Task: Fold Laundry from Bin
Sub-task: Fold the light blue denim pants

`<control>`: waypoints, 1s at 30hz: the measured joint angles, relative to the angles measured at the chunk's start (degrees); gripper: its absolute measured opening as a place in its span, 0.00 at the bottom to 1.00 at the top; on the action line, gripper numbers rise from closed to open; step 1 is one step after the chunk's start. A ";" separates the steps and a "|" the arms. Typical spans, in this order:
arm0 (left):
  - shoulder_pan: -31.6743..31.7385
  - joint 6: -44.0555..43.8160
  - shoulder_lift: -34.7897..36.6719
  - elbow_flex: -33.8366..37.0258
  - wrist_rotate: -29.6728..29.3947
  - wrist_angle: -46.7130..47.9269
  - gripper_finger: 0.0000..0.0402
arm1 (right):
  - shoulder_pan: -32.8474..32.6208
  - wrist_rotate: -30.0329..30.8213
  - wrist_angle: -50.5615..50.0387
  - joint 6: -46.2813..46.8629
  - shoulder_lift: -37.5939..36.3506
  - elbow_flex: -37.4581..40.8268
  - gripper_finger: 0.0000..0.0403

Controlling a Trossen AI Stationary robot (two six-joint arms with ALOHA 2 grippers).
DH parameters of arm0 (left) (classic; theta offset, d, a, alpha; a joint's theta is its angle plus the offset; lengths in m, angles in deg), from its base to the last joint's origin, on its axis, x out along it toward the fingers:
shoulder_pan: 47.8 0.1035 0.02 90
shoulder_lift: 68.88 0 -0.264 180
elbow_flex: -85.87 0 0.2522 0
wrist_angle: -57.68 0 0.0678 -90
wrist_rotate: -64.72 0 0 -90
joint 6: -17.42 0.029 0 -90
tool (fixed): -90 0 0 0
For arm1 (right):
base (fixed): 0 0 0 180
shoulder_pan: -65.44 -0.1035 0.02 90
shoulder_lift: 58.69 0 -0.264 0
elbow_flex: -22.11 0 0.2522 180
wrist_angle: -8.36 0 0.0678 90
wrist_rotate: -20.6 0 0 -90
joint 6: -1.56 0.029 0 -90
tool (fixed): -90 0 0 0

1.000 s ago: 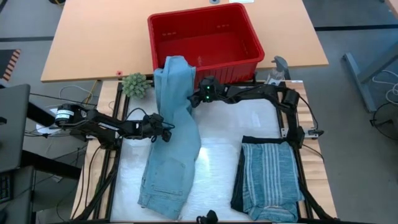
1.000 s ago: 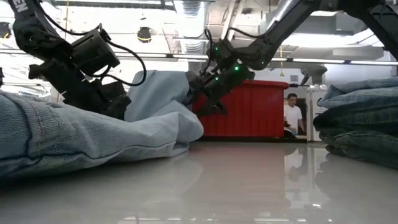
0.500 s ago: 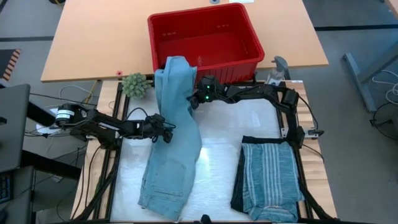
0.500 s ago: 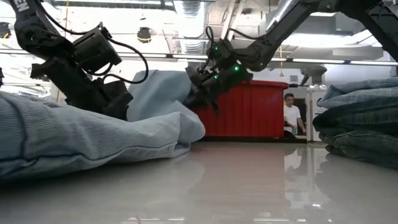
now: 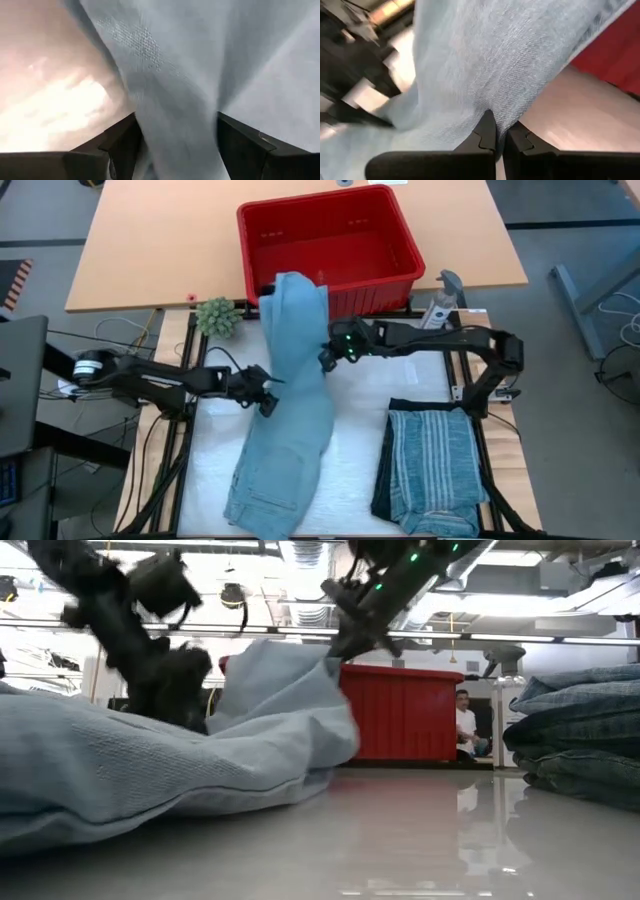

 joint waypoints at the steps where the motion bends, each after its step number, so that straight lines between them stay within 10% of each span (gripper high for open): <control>1: -0.02 0.42 1.85 -2.02 -0.38 3.07 0.57 | -0.58 0.71 -2.14 0.06 -0.70 0.00 0.07; 8: -3.73 -2.00 10.85 -16.62 -1.83 25.73 0.57 | -5.82 4.09 -8.26 6.51 0.15 0.00 0.07; 14: -16.10 -9.29 10.56 -21.63 -1.64 23.89 0.57 | -11.48 5.68 -10.46 15.61 1.20 3.14 0.07; 22: -35.49 -24.03 -3.94 -21.76 -16.33 21.73 0.50 | -15.90 5.98 -11.96 21.48 1.02 7.05 0.07; 30: -42.26 -29.19 -24.80 -23.91 -4.31 6.83 0.32 | -18.88 5.96 -15.40 28.63 1.07 7.15 0.07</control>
